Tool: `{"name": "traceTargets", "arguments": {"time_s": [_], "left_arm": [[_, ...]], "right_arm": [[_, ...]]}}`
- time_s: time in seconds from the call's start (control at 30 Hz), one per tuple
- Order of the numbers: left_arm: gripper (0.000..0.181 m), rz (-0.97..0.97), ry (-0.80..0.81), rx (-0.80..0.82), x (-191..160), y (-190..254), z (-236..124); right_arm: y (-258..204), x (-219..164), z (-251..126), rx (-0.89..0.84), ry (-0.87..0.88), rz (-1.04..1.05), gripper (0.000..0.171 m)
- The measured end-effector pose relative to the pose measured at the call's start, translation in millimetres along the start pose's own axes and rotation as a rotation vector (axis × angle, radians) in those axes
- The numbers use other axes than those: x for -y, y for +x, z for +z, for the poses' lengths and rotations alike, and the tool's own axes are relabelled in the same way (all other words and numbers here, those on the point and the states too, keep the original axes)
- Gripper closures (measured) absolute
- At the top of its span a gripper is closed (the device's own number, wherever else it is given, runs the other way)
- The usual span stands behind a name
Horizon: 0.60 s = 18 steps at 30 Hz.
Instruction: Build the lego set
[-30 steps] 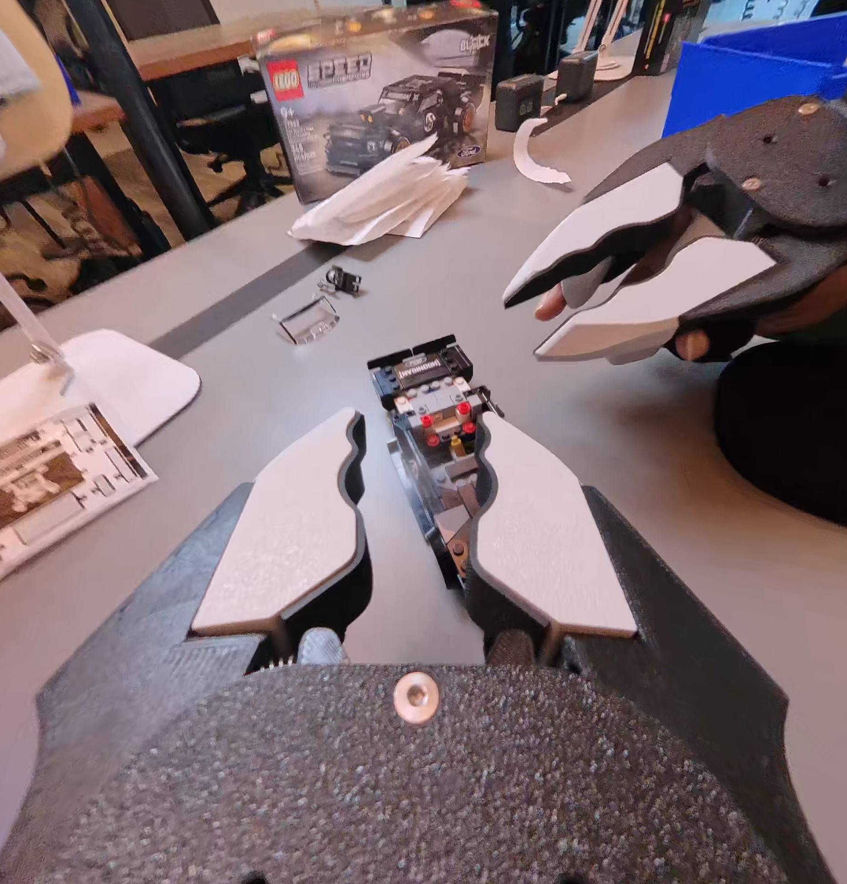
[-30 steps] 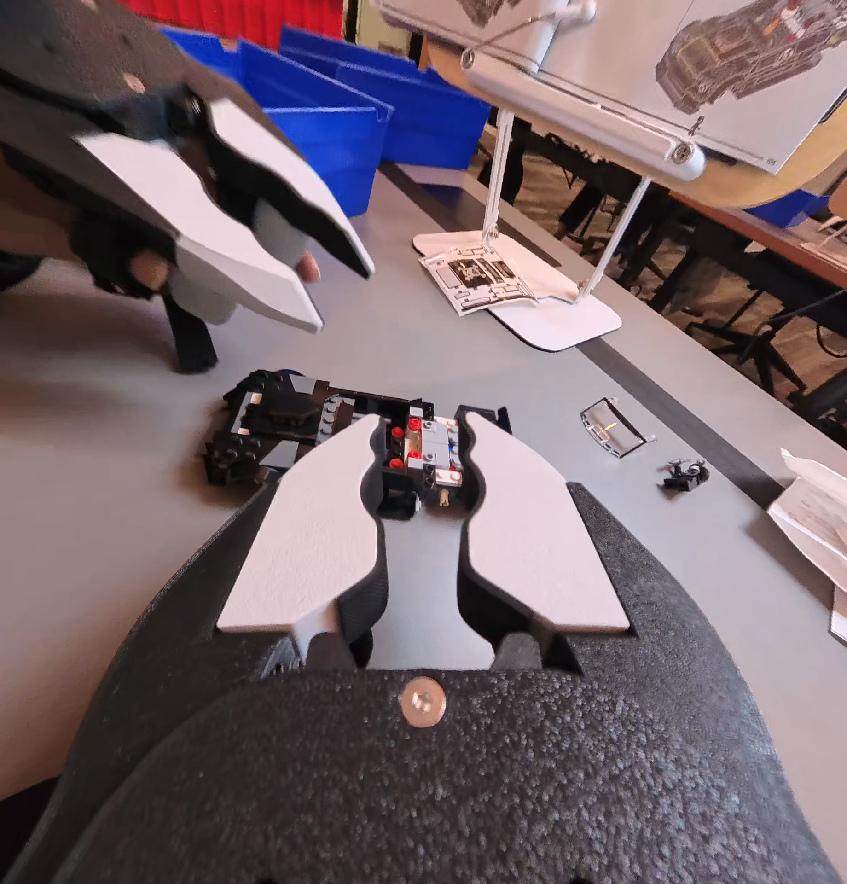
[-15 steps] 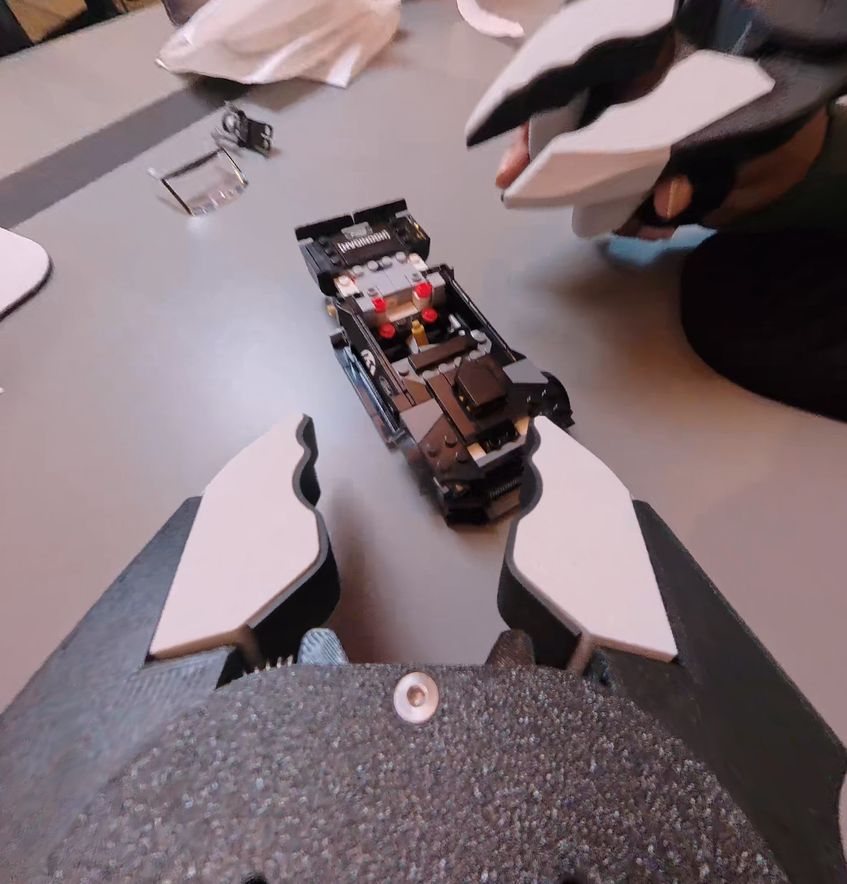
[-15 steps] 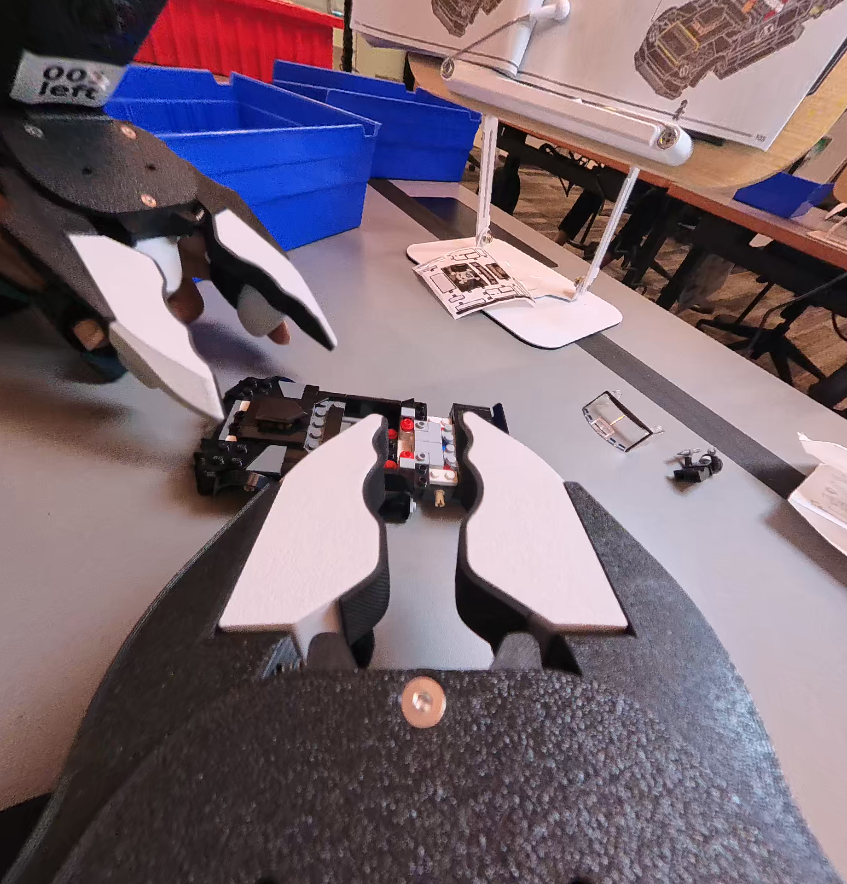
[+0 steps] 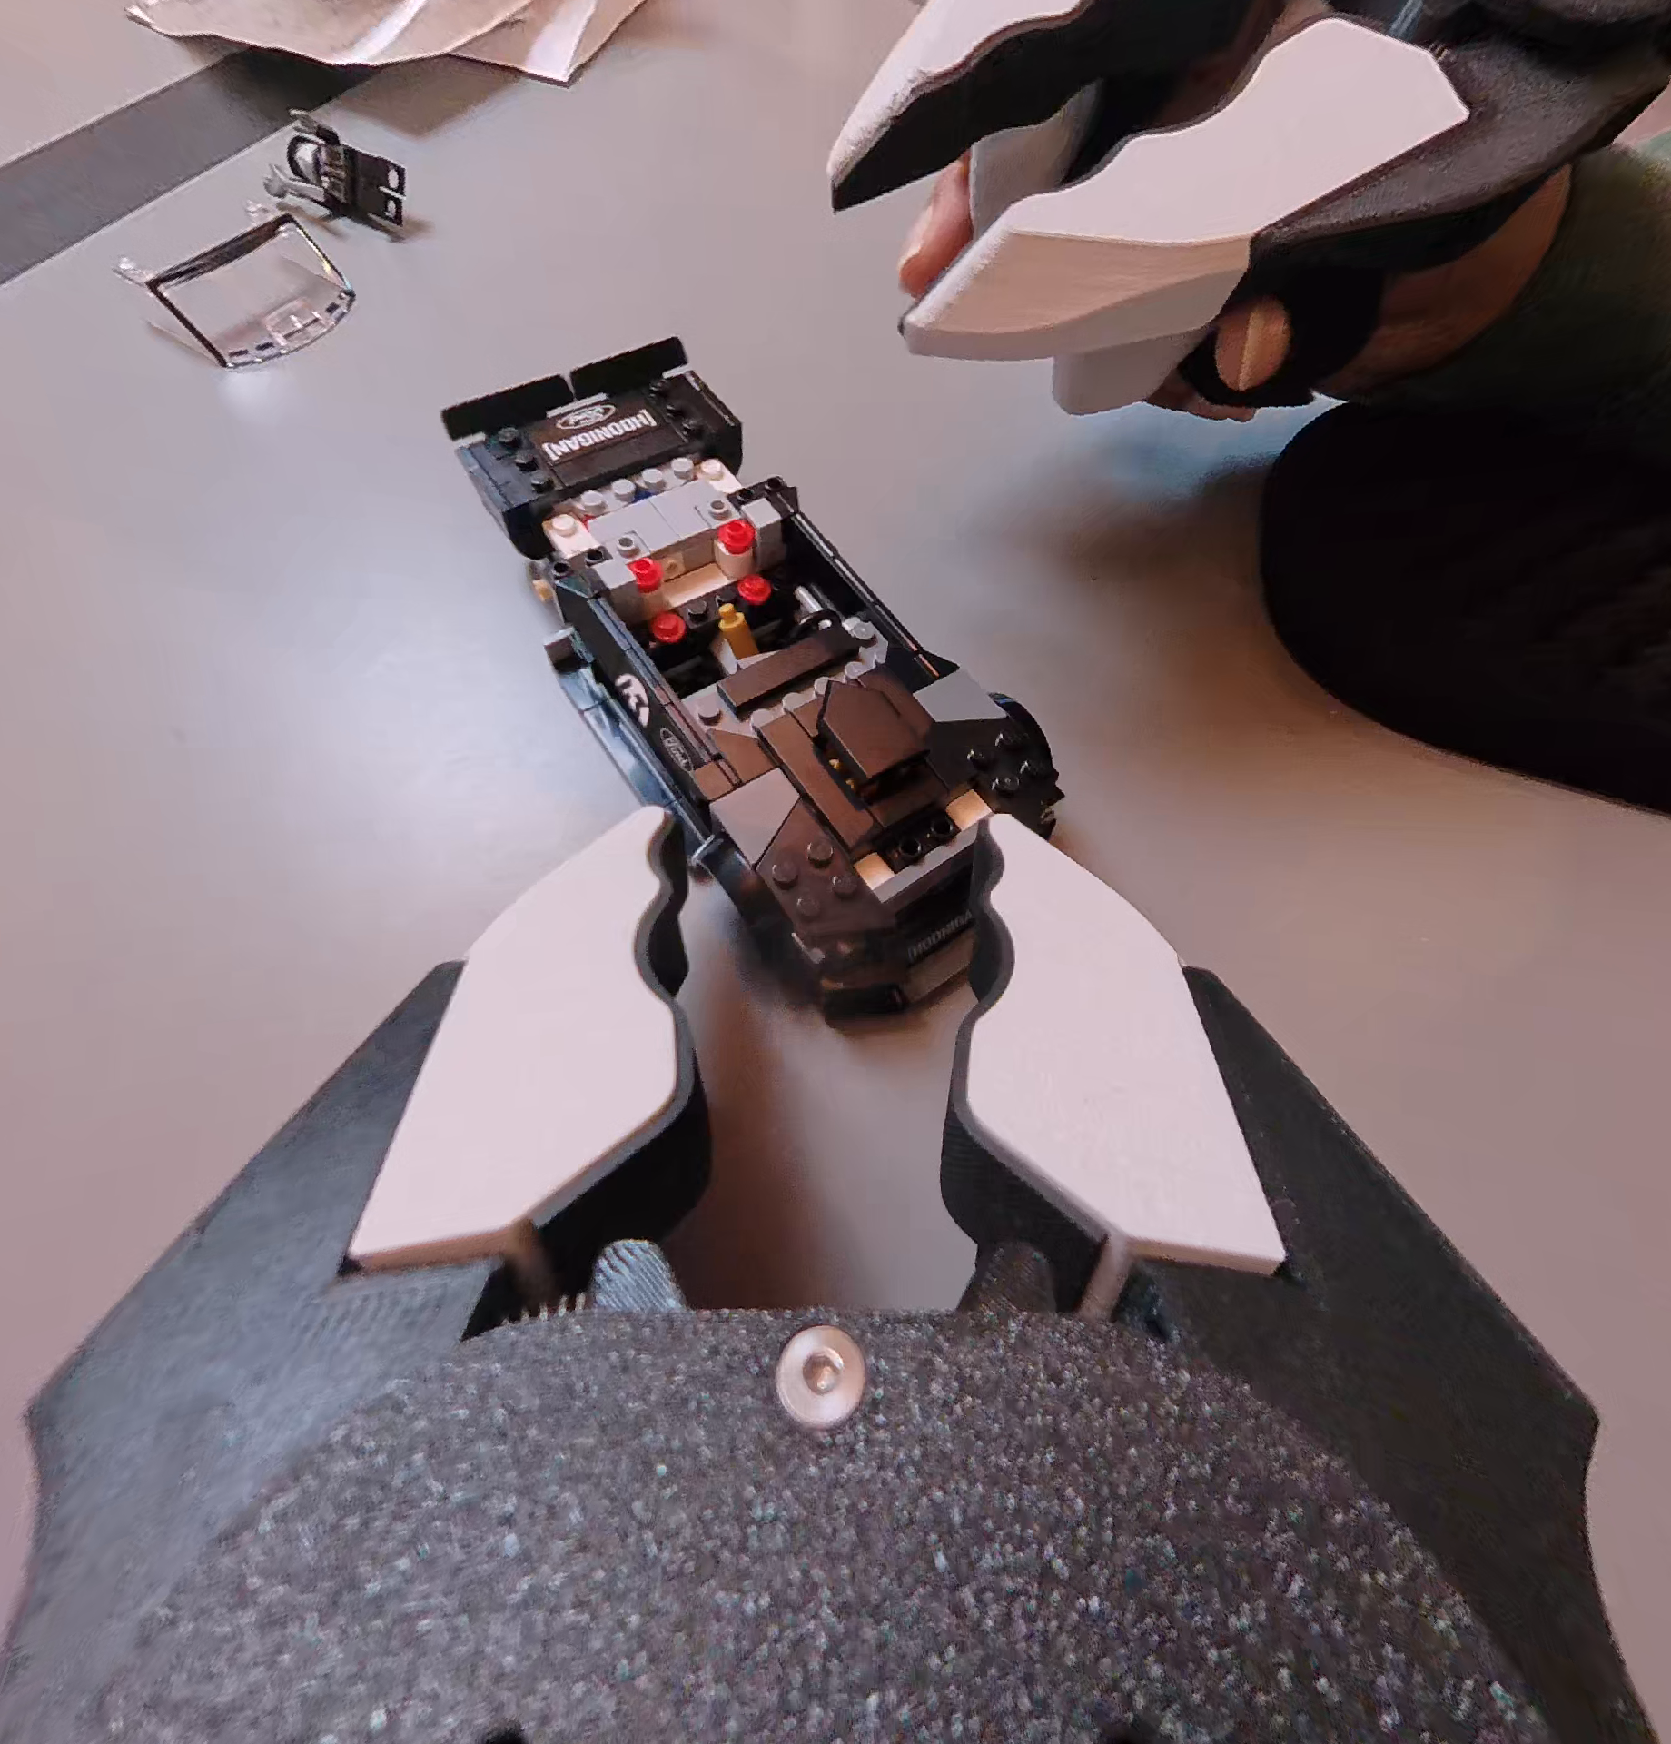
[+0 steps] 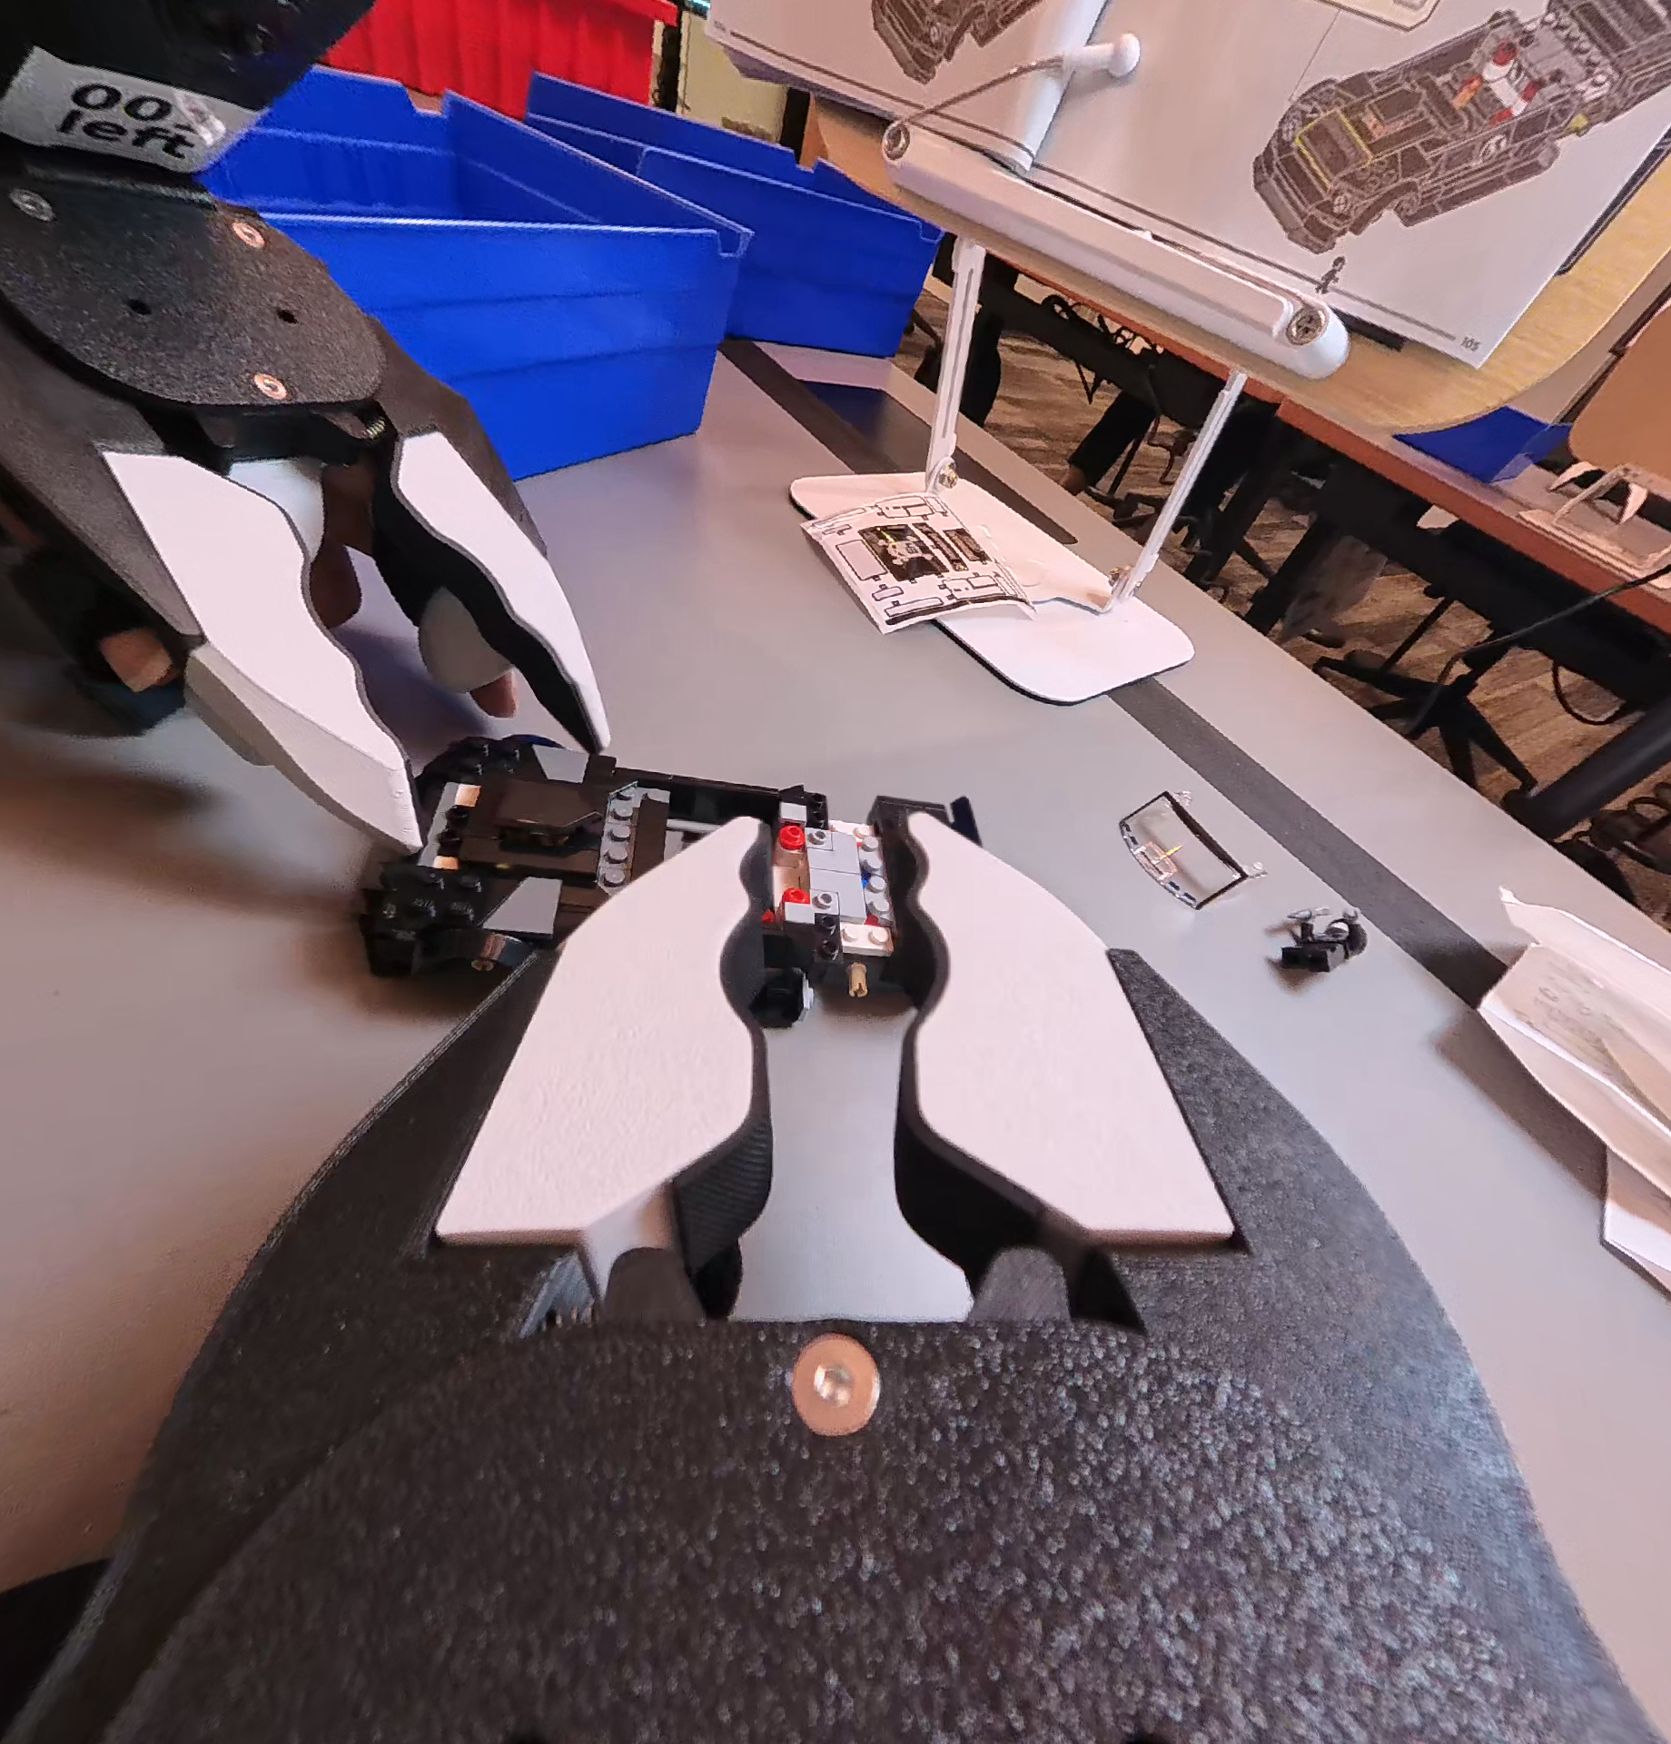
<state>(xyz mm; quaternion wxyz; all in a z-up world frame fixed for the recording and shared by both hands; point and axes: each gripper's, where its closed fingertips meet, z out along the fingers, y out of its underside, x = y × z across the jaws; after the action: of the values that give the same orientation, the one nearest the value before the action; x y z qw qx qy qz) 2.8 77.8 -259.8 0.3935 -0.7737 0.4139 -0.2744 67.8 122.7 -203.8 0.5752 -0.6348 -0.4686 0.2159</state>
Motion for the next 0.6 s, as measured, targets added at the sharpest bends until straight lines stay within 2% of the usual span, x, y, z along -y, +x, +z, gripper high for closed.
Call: {"name": "traceTargets", "arguments": {"time_s": [0.4,0.6], "left_arm": [[0.130,-0.005,0.002,-0.027,0.7,5.3,1.1],[0.140,-0.024,-0.004,-0.055,-1.3,2.5,-1.8]], "right_arm": [[4.8,-5.0,1.1,-0.019,-0.012,0.007,0.148],[7.4,-5.3,1.3,-0.013,-0.002,0.046,0.148]]}}
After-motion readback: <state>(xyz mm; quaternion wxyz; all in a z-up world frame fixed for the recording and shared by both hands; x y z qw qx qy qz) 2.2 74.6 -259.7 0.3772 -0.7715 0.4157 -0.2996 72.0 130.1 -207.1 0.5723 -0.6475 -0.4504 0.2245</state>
